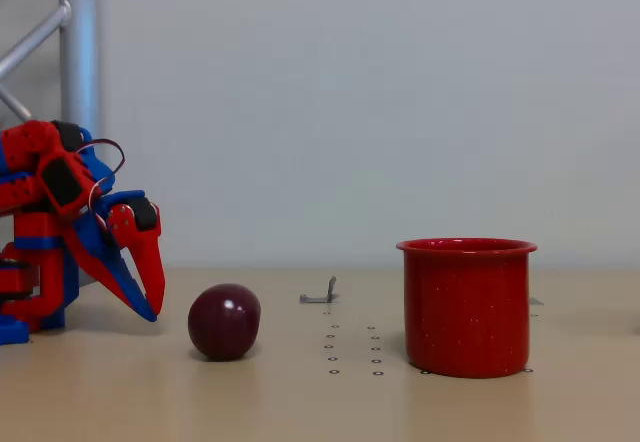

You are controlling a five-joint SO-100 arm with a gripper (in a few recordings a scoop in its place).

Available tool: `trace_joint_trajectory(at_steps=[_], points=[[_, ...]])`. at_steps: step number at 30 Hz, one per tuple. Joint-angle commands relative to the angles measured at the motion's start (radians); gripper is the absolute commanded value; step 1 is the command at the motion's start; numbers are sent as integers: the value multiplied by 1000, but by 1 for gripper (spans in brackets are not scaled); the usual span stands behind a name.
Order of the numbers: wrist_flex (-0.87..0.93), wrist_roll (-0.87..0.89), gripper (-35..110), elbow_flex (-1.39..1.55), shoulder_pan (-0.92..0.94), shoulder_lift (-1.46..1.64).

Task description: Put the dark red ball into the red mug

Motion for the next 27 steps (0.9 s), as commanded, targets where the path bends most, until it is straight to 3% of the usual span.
trace_joint_trajectory(at_steps=[1, 16, 22, 27], points=[[2, -11, -2, 18, -18, 74], [-3, -18, -2, 18, -20, 74], [-63, -273, -2, -41, 32, 52], [-127, -376, -2, -187, 83, -52]])
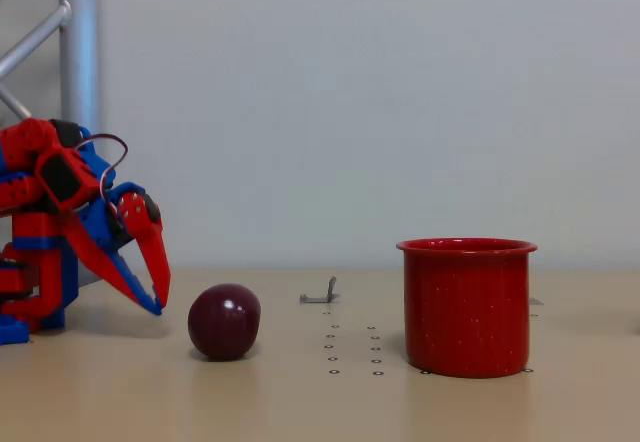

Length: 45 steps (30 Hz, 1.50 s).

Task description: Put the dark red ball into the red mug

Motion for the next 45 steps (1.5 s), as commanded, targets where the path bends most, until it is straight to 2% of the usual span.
trace_joint_trajectory(at_steps=[1, 10, 18, 23, 28, 31, 40, 45], points=[[-55, -60, -2, -141, 29, -67], [-60, -425, -2, -483, 101, -443], [-118, -727, -2, -546, 250, -474], [-15, -822, -2, -627, 314, -488], [163, -813, -2, -824, 307, -643], [155, -856, -2, -819, 295, -664], [-144, -1017, -2, -577, 290, -681], [-275, -1029, -1, -505, 249, -687]])
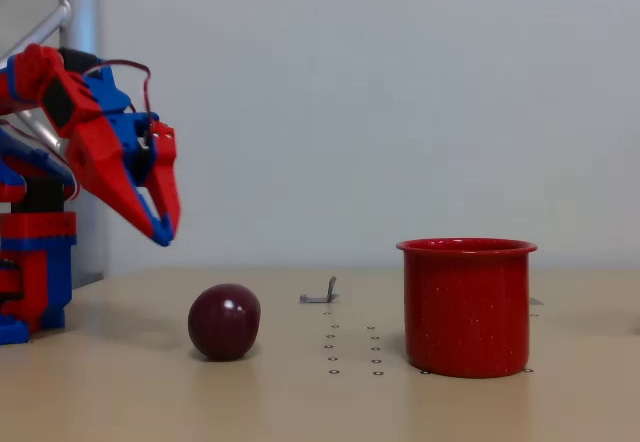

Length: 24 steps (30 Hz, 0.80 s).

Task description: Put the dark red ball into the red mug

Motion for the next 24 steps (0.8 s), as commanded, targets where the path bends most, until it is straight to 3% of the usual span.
trace_joint_trajectory(at_steps=[1, 11, 17, 24], points=[[-55, -11, 1, -17, -17, -3], [-143, 187, 36, -40, -29, -95], [-172, 179, 35, -55, -69, -179], [-166, 28, 35, -109, -74, -282]])
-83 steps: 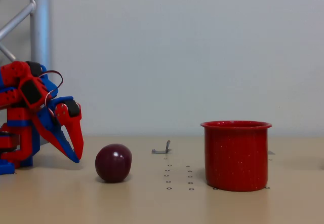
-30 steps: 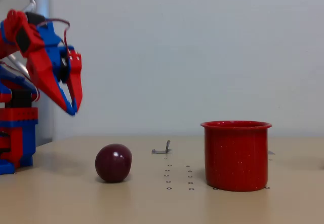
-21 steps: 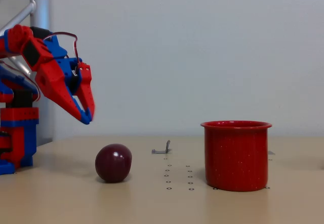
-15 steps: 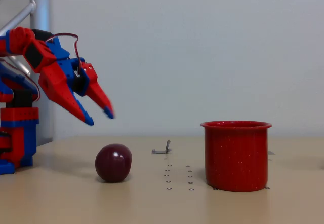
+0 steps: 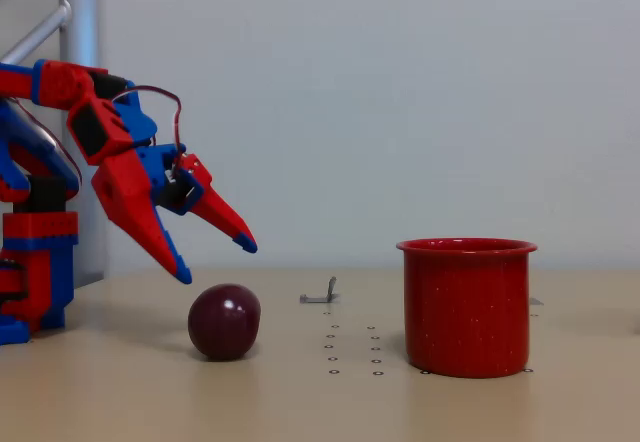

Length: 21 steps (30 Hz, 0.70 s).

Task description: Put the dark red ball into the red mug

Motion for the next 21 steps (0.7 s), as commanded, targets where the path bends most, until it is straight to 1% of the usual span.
trace_joint_trajectory(at_steps=[1, 6, 11, 21], points=[[-18, -25, 35, -97, -12, -11], [-14, -34, 38, -109, 8, -63], [35, -26, 42, -133, 21, -104], [20, -112, 45, -196, 71, -184]])
